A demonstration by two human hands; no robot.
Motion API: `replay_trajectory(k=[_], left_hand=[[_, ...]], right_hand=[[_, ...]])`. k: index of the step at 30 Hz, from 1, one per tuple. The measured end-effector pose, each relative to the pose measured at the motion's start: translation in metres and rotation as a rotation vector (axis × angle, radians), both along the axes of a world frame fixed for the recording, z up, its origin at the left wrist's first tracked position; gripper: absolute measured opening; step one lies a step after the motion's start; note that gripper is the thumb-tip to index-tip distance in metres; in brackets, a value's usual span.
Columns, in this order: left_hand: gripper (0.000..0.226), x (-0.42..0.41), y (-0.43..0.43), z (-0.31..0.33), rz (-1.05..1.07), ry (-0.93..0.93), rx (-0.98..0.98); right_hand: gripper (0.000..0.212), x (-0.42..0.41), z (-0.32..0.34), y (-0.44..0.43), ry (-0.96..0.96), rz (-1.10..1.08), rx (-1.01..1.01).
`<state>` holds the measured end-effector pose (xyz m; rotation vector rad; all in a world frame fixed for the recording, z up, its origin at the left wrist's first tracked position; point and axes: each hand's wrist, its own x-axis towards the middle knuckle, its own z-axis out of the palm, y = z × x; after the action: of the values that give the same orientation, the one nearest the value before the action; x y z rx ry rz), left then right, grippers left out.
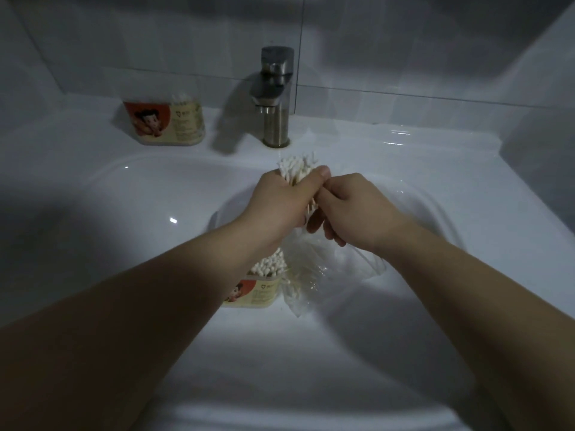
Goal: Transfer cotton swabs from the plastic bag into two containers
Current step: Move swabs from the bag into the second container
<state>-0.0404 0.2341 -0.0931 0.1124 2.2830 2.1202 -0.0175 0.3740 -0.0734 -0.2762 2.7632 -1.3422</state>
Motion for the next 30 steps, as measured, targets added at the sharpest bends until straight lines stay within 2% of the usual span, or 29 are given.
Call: replay_trajectory(k=[3, 6, 7, 10, 11, 13, 16, 19, 20, 23, 25, 30], left_hand=[[0.03, -0.001, -0.001, 0.001, 0.037, -0.007, -0.023], [0.03, -0.005, -0.003, 0.003, 0.096, -0.058, 0.068], [0.028, -0.005, -0.004, 0.004, 0.105, -0.084, 0.101], [0.029, -0.003, -0.005, 0.003, 0.019, -0.145, 0.126], [0.03, -0.001, -0.005, 0.002, -0.036, -0.159, 0.12], [0.034, 0.004, -0.005, 0.002, -0.132, -0.185, 0.116], [0.018, 0.007, -0.001, 0.003, -0.158, -0.249, 0.197], [0.013, 0.007, 0.001, 0.003, -0.144, -0.262, 0.234], [0.015, 0.008, 0.001, 0.005, -0.139, -0.263, 0.238], [0.019, 0.01, 0.002, 0.01, -0.115, -0.309, 0.298], [0.016, 0.009, 0.002, 0.011, -0.092, -0.341, 0.282], [0.017, 0.006, 0.002, 0.008, -0.136, -0.352, 0.184]], right_hand=[[0.037, -0.001, 0.001, 0.0, 0.018, 0.008, 0.102], [0.026, -0.005, 0.001, 0.006, 0.128, -0.03, 0.287], [0.039, -0.006, 0.001, 0.007, 0.175, -0.053, 0.303], [0.102, -0.008, 0.0, 0.012, 0.28, 0.029, 0.252], [0.114, -0.008, 0.0, 0.013, 0.294, 0.092, 0.244], [0.126, -0.009, 0.0, 0.013, 0.307, 0.184, 0.254], [0.124, -0.006, 0.002, 0.008, 0.291, 0.24, 0.301], [0.094, -0.007, 0.003, 0.003, 0.373, 0.244, 0.361], [0.092, -0.009, 0.003, 0.003, 0.393, 0.236, 0.366], [0.122, -0.008, 0.0, 0.003, 0.361, 0.275, 0.3], [0.132, -0.006, -0.002, 0.0, 0.346, 0.288, 0.288], [0.097, -0.008, -0.004, -0.001, 0.424, 0.211, 0.282]])
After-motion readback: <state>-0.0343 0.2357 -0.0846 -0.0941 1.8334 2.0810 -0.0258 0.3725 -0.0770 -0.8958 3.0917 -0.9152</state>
